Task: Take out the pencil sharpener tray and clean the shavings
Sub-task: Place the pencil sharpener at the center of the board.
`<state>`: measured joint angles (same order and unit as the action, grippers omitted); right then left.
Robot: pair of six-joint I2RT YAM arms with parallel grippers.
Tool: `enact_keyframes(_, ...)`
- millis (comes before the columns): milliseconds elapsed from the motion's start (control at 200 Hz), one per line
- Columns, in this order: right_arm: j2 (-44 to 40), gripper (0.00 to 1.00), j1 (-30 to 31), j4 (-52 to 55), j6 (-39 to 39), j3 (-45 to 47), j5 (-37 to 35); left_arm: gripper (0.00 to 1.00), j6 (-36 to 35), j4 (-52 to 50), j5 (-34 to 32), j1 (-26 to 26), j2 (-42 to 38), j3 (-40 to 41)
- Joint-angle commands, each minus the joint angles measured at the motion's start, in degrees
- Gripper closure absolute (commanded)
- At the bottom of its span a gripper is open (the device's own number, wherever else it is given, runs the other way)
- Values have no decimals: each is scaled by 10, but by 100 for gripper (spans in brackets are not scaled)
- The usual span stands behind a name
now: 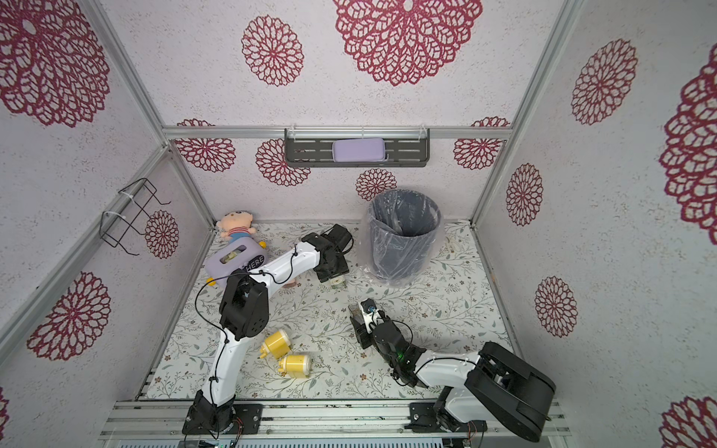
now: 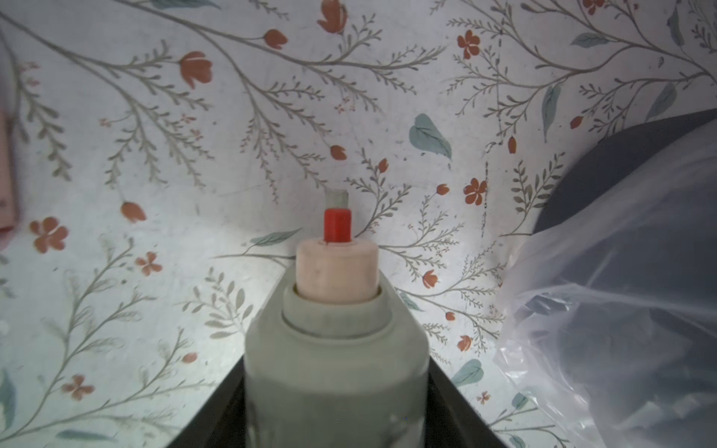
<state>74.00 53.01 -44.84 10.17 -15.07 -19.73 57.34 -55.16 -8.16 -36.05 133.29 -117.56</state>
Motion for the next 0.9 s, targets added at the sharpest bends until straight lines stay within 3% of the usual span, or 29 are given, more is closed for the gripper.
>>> enact_keyframes(0, -9, 62, -11, -6, 23, 2, -12, 100, -42, 12, 1, -2, 32, -46)
enact_keyframes(195, -4, 62, -25, -7, 30, 3, -9, 100, -60, -26, -21, -7, 79, -127)
enact_keyframes(320, -2, 62, -29, -4, 31, 2, -9, 94, -68, -56, -23, -8, 109, -171)
enact_keyframes(600, 2, 62, -37, -7, 33, -1, -5, 51, -71, -56, -5, -12, 100, -177)
enact_keyframes(896, 4, 62, -40, -9, 36, -1, -2, 26, -72, -47, 16, -13, 72, -170)
